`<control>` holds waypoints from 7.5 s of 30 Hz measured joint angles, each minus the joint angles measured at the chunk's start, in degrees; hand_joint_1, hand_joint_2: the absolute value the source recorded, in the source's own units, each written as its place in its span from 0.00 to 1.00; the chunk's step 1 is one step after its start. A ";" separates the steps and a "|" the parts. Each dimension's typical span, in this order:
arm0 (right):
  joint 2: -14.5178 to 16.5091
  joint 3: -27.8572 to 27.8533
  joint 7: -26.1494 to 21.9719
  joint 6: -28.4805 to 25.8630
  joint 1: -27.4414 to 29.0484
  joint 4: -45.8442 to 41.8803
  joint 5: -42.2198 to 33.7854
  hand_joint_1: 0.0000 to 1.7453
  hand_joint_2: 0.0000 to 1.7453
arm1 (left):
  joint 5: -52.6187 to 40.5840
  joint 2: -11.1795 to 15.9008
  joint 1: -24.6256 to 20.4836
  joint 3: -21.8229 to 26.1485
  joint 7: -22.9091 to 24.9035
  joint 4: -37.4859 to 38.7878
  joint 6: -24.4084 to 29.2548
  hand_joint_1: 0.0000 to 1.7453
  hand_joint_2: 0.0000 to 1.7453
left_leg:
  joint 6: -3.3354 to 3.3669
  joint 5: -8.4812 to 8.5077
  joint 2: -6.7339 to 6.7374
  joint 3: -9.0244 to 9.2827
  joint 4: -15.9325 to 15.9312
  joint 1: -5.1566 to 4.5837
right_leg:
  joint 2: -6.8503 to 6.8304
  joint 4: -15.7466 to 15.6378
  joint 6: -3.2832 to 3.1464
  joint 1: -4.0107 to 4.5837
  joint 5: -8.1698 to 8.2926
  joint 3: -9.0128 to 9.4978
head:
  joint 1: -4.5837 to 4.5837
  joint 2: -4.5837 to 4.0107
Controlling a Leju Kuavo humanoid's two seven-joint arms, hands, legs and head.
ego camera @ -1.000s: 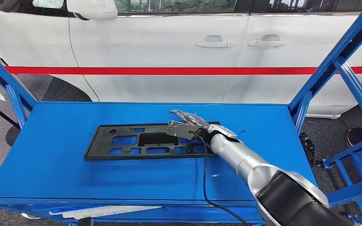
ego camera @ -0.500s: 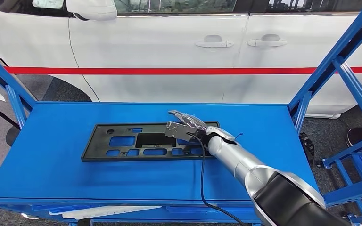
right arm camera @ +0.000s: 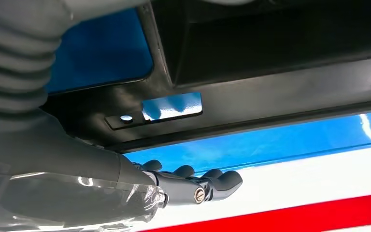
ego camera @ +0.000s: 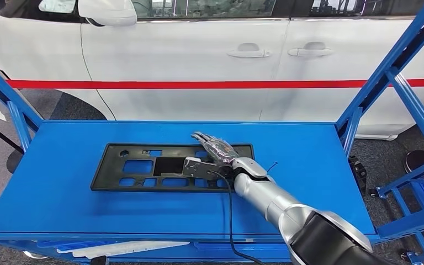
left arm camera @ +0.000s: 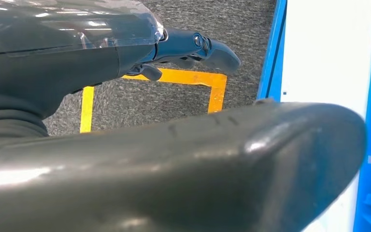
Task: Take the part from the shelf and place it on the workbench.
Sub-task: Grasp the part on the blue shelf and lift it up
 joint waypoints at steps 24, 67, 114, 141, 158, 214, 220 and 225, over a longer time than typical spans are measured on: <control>0.16 -1.72 0.19 -1.19 1.48 -0.20 2.04 0.00 1.00 | -1.04 0.14 0.03 -0.01 1.28 0.00 -3.68 0.00 0.00 | -0.06 -0.04 0.01 0.31 0.00 0.09 | -0.06 0.01 -0.11 0.02 -0.09 0.34 | 0.00 0.00; 1.27 -5.84 -0.37 -3.94 3.11 -0.84 9.59 1.00 0.00 | -1.95 0.44 -0.07 -0.28 2.09 0.00 -1.47 0.00 0.00 | -0.05 -0.04 0.00 0.32 0.00 0.08 | -0.09 0.00 -0.08 0.01 -0.10 0.36 | 0.00 0.00; 1.28 -9.88 -1.02 -5.50 4.12 -1.34 10.62 0.00 0.00 | -2.92 0.42 -0.15 -0.37 2.43 0.00 -1.30 0.00 0.00 | -0.03 -0.06 -0.01 0.34 0.00 0.08 | -0.11 -0.01 -0.07 0.01 -0.11 0.40 | 0.00 0.00; -9.34 -5.11 -6.91 14.20 -11.63 -3.12 11.51 0.00 0.00 | -0.07 0.70 1.61 1.38 0.04 0.01 -1.90 0.00 0.75 | 0.15 0.22 -0.15 -0.51 0.05 -0.09 | -0.17 0.04 0.29 -0.04 0.17 -0.40 | 0.00 0.00; -10.45 -1.67 -6.20 11.27 -10.40 -3.61 4.98 0.00 0.00 | -2.20 1.38 1.71 1.43 -1.78 0.00 -7.31 0.00 0.00 | 0.21 0.17 -0.15 -0.59 0.11 -0.21 | -0.17 0.02 0.31 -0.22 0.17 -0.44 | 0.00 0.00; -6.05 3.26 -2.48 6.57 -3.38 -0.80 -0.14 0.00 1.00 | -4.77 1.31 1.26 0.40 4.18 0.00 -3.53 0.00 0.00 | -0.09 -0.42 1.29 -0.01 0.09 0.23 | -1.71 0.45 0.75 -0.96 -1.38 1.28 | -0.01 0.00; -3.71 3.61 -1.49 5.74 -2.72 0.35 -0.13 0.00 0.50 | -4.55 1.23 0.99 -0.02 4.34 0.00 -3.14 0.00 0.00 | -0.89 0.71 1.29 0.43 -0.66 0.63 | -1.58 0.41 -0.22 -0.47 -0.92 1.39 | 0.00 0.00; -3.26 3.56 -0.92 4.11 -2.75 0.59 0.07 0.00 0.00 | -4.10 1.22 1.03 0.00 4.73 0.00 -3.11 0.00 0.00 | -1.42 1.13 1.26 0.59 -0.73 0.75 | -1.57 0.47 -0.37 -0.35 -0.80 1.30 | 0.00 0.00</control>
